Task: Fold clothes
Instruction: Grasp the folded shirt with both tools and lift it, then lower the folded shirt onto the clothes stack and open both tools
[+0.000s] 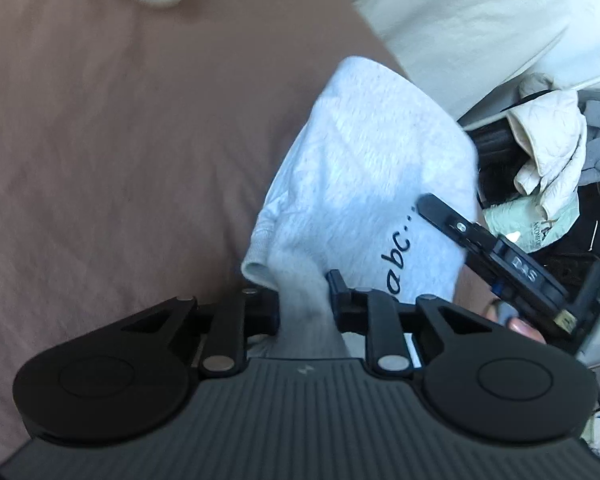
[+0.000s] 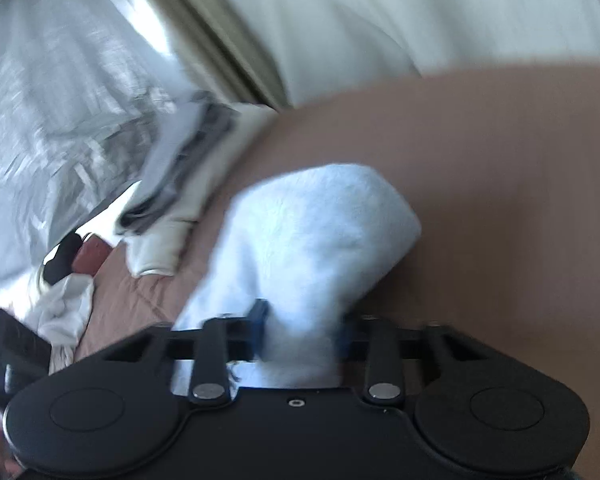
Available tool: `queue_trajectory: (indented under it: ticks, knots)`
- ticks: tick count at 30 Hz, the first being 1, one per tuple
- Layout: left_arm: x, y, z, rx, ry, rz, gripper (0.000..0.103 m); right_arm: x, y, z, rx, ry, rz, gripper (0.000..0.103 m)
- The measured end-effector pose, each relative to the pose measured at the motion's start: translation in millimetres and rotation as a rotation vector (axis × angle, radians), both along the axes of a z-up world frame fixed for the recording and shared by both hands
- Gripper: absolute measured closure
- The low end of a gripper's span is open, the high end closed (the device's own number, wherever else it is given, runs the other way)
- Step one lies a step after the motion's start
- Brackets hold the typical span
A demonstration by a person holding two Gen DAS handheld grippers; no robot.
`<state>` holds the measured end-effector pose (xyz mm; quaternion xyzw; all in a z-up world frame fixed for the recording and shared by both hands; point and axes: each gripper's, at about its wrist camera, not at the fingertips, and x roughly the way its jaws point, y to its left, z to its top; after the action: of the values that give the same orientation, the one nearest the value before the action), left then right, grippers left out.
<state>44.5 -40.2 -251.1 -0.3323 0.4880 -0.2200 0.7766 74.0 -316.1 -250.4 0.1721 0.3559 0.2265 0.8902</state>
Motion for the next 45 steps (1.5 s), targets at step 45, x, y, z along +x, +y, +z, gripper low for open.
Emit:
queue_trajectory:
  ticks: [45]
  knots:
    - [170, 234, 67, 0.284, -0.350, 0.672, 0.067, 245, 258, 52, 0.115, -0.191, 0.053, 0.078]
